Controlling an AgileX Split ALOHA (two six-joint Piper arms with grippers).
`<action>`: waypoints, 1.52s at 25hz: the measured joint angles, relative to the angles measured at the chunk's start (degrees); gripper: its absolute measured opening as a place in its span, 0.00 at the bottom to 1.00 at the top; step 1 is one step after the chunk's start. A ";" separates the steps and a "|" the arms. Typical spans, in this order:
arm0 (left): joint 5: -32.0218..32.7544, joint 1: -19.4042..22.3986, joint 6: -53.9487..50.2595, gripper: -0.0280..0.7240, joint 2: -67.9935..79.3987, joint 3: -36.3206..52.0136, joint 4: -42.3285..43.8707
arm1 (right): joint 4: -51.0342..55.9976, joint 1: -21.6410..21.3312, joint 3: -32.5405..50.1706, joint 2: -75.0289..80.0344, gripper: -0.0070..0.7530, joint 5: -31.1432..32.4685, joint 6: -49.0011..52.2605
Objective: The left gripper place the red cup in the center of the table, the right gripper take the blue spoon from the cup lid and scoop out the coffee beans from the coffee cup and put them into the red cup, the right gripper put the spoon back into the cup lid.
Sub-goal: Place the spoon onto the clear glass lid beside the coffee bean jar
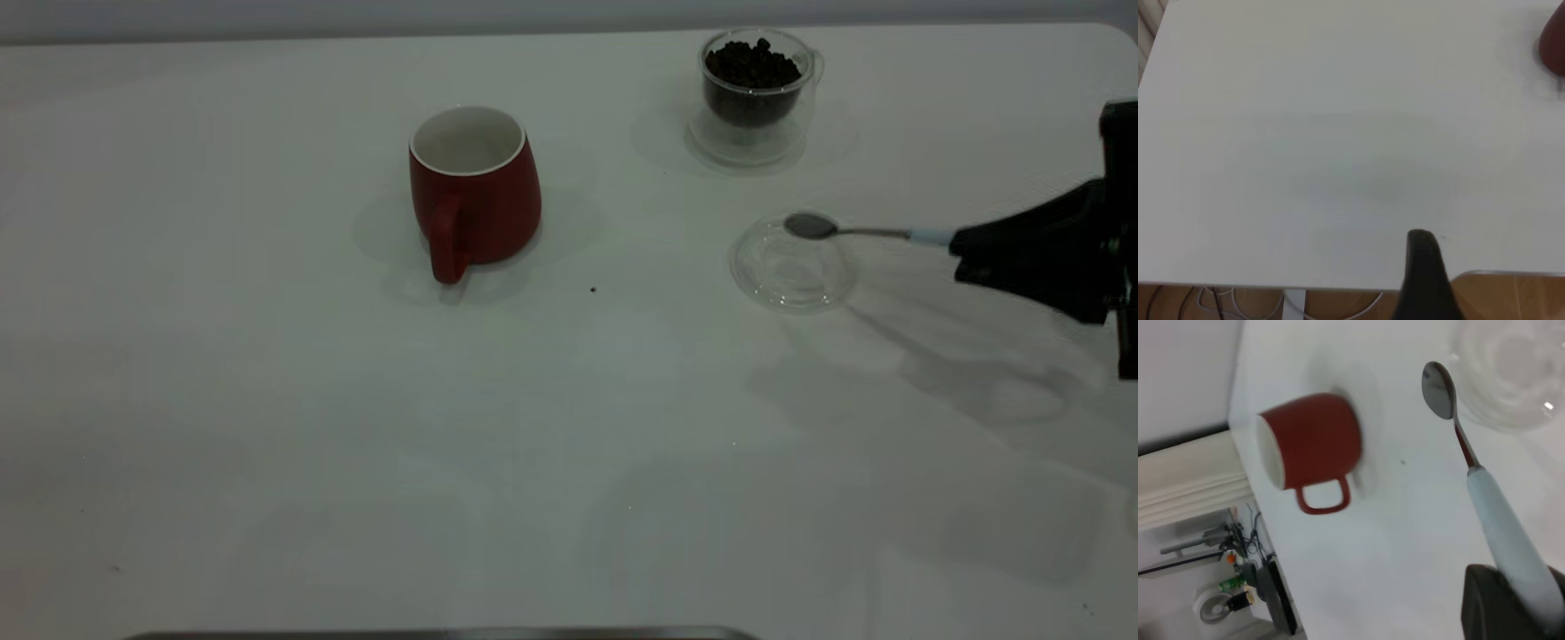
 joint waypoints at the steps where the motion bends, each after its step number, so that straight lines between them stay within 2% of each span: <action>1: 0.00 0.00 0.00 0.82 0.00 0.00 0.00 | 0.00 0.00 -0.52 0.76 0.14 0.00 -0.16; 15: 0.00 0.00 -0.05 0.82 0.00 0.00 0.00 | 0.00 0.00 -9.27 8.73 0.14 -0.18 -0.50; 30: 0.00 0.00 -0.05 0.82 0.00 0.00 0.00 | 0.00 0.86 -9.99 9.75 0.14 0.66 -1.63; 34: 0.00 0.00 -0.05 0.82 0.00 0.00 0.00 | 0.00 1.36 -10.29 9.78 0.21 2.71 -2.02; 38: 0.00 0.00 -0.05 0.82 0.00 0.00 0.00 | 0.00 1.36 -10.55 9.78 0.38 3.51 -2.21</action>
